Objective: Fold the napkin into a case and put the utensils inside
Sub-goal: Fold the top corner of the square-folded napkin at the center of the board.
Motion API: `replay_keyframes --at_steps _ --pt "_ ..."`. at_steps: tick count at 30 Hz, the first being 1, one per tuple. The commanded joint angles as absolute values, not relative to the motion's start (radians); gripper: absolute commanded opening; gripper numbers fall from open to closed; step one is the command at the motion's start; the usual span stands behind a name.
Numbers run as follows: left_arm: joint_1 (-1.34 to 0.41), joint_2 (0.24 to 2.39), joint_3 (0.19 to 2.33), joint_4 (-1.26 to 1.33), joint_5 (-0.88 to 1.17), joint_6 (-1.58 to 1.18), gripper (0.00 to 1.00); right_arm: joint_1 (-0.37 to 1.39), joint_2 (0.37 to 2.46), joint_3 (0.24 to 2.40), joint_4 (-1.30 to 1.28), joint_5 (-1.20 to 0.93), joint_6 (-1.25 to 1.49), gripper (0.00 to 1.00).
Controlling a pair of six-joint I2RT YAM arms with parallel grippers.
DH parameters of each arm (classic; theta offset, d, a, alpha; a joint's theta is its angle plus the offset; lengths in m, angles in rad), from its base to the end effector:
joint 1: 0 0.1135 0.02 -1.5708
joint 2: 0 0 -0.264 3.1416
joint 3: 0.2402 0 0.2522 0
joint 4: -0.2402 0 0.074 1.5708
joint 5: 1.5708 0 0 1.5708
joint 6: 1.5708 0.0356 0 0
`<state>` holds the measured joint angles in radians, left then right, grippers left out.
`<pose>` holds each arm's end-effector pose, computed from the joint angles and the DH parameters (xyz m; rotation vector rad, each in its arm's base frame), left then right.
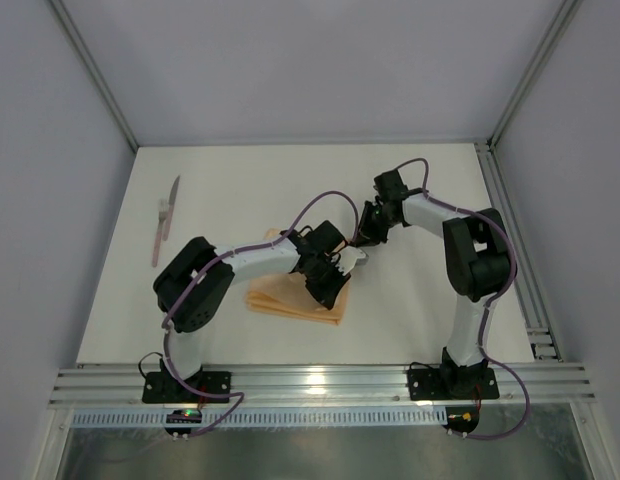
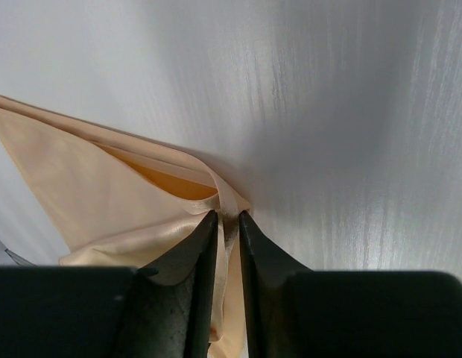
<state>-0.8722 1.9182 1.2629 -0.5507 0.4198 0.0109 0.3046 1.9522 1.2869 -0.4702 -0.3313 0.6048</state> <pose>0.2324 -0.2993 0.1605 1.3350 2.5592 -0.7805 0.3718 0.1290 0.1569 0.3178 2.7970 0.6957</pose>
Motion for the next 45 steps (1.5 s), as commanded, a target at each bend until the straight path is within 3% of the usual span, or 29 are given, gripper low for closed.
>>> replay_keyframes --at_steps 1,20,25,45 --pt "-0.870 1.921 1.272 -0.537 0.443 0.028 0.14 0.305 1.954 1.325 -0.440 -0.359 0.621 0.24" --pt "-0.870 1.930 1.284 -0.540 0.439 0.026 0.14 0.311 1.925 1.407 -0.568 -0.235 0.540 0.25" --pt "-0.870 1.930 1.285 -0.538 0.437 0.026 0.14 0.334 1.962 1.440 -0.606 -0.212 0.502 0.19" --pt "-0.871 1.931 1.342 -0.561 0.485 0.009 0.15 0.379 2.013 1.506 -0.698 -0.106 0.434 0.23"
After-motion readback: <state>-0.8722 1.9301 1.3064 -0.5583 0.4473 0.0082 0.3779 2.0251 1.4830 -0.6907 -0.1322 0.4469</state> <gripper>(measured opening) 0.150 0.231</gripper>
